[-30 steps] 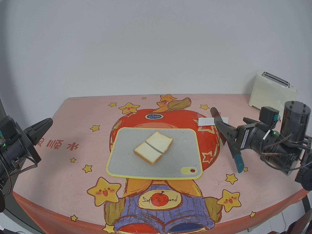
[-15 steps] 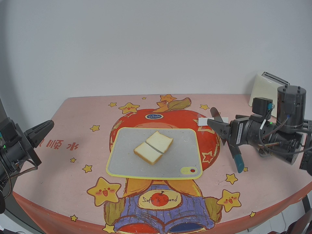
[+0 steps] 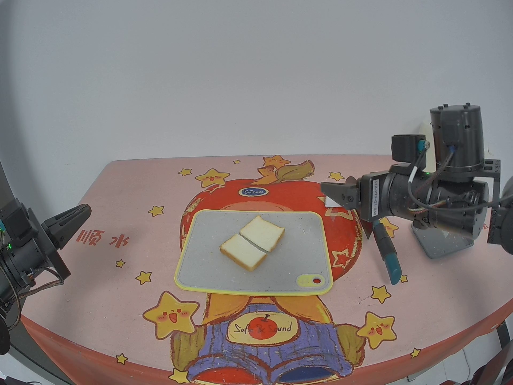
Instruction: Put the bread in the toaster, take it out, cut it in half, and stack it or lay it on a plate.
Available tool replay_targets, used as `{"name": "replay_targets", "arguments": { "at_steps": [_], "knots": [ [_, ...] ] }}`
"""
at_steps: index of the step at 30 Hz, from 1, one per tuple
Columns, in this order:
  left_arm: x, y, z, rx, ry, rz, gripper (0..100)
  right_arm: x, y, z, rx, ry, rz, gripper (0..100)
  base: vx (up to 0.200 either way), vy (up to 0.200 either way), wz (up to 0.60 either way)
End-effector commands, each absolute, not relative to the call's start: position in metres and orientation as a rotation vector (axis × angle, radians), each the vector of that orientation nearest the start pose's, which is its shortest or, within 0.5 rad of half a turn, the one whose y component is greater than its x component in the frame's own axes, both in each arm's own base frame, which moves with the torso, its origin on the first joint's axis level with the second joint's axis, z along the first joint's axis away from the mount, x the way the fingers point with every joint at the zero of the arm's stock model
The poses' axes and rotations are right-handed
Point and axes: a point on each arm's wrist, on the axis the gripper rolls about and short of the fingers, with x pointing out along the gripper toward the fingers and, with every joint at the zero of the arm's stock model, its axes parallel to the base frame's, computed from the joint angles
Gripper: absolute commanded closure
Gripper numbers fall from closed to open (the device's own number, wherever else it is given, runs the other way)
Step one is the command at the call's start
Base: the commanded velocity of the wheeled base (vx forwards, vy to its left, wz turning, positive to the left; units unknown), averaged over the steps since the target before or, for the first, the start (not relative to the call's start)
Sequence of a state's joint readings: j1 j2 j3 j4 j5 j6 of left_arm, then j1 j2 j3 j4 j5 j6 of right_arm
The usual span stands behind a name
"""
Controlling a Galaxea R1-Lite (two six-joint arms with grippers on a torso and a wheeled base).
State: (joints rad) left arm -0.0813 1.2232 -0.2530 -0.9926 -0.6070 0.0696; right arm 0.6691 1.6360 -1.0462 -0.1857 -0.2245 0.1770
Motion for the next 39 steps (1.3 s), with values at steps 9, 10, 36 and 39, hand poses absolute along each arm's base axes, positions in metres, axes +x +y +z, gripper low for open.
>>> {"name": "replay_targets", "arguments": {
  "at_steps": [9, 10, 36, 39],
  "knots": [
    [0.155, -0.028, 0.181, 0.073, -0.042, -0.7, 100, 0.282, 0.215, 0.183, -0.051, 0.511, 0.386, 0, 0.0, 0.0, 0.0],
    [0.155, -0.027, 0.181, 0.073, -0.04, -0.699, 100, 0.284, 0.216, 0.18, -0.054, 0.515, 0.386, 0, 0.0, 0.0, 0.0],
    [0.155, -0.028, 0.182, 0.074, -0.043, -0.702, 100, 0.312, 0.251, 0.136, -0.1, 0.579, 0.39, 0, 0.0, 0.0, 0.0],
    [0.155, -0.028, 0.181, 0.073, -0.042, -0.702, 100, 0.313, 0.251, 0.135, -0.1, 0.581, 0.387, 0, 0.0, 0.0, 0.0]
  ]
}}
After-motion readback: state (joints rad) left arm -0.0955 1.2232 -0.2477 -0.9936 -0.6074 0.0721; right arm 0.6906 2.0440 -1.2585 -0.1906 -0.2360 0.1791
